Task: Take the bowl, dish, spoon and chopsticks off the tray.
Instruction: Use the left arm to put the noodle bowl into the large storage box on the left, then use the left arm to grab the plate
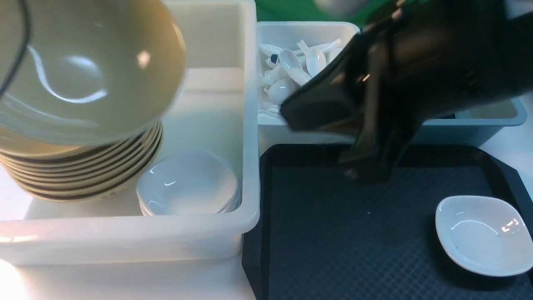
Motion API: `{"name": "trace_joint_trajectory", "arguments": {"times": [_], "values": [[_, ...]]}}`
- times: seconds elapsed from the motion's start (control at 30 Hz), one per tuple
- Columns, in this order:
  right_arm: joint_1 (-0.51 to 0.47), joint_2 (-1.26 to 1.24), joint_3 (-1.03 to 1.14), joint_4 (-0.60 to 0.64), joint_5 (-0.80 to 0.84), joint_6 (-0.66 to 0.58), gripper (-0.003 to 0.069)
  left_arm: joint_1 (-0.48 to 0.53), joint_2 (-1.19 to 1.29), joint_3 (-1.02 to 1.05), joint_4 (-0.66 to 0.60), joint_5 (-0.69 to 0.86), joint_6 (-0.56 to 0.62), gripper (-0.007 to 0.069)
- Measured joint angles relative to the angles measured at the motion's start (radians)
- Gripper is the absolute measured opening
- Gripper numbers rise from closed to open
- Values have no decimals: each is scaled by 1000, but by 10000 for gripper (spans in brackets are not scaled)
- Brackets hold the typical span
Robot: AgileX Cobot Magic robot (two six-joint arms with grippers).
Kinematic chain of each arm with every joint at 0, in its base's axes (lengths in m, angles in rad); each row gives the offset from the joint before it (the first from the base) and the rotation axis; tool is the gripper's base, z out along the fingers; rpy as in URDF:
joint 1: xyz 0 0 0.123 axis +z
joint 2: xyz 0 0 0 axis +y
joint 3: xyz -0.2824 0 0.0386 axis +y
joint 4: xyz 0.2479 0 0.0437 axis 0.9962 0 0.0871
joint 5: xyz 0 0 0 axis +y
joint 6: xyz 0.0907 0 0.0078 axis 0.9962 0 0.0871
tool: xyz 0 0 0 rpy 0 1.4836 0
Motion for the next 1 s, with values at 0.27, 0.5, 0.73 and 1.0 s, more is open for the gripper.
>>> {"name": "trace_joint_trajectory", "arguments": {"times": [0.27,0.5,0.73,1.0], "values": [[9,9,-1,-16,-4,-1,34,102,55,202,-41,-169,24,25],[10,9,-1,-17,-4,-1,34,101,121,215,-75,-174,180,212],[10,9,-1,-17,0,-4,34,100,120,215,115,-170,190,545],[4,10,-14,-149,45,48,34,24,-13,94,230,-60,-13,516]]}}
